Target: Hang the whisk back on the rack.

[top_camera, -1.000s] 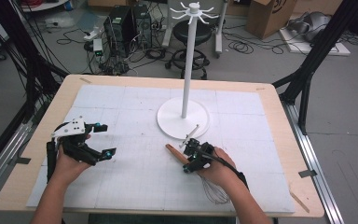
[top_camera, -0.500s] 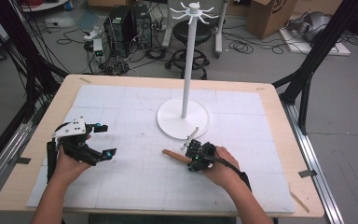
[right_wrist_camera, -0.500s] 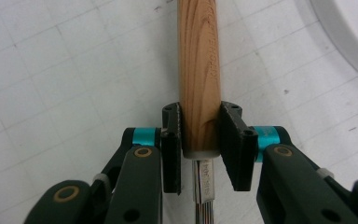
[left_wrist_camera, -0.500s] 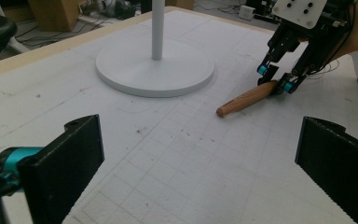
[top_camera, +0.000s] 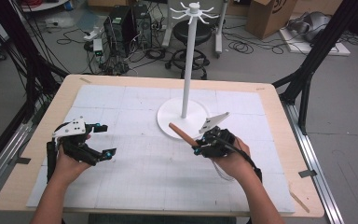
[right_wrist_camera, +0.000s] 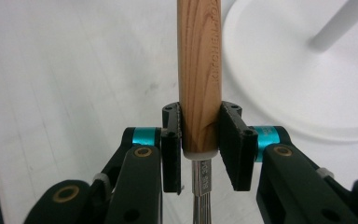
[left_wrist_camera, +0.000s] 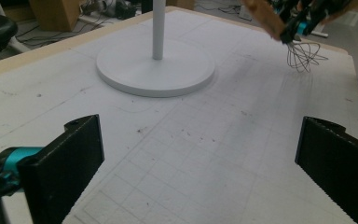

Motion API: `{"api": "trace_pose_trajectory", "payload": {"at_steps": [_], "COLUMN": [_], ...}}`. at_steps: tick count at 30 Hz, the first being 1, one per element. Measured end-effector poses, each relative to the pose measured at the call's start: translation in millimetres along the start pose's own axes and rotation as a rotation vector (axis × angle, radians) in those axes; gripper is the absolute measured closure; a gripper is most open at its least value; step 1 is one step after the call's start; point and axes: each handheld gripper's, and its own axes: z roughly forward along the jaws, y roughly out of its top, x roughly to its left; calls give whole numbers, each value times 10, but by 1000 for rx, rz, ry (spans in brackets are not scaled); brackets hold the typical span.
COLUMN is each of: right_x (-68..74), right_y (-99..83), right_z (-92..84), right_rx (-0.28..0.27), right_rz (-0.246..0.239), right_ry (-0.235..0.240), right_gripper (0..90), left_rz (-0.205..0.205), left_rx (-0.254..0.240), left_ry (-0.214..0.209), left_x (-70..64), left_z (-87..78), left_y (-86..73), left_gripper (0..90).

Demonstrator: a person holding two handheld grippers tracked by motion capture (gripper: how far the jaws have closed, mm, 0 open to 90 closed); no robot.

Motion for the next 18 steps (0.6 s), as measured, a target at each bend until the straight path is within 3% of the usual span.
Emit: {"api": "trace_pose_trajectory", "payload": {"at_steps": [5,10,13,18], "right_x": [-118,-208,-269,-345], "right_y": [18,19,28,64], "right_z": [-249,-374,-490,-600], "right_rx": [-97,-154,-235,-295], "right_rz": [39,48,57,74], "right_ry": [-10,-17,-36,-53], "right_gripper": [721,720,719,719], "left_rz": [-2,-3,-4,2], "left_rx": [-3,0,-2,3], "left_ry": [3,2,1,2], "left_x": [3,4,1,-2], "left_z": [-7,-5,-2,3], "left_y": [1,0,1,2], "left_gripper": [17,17,17,17]}}
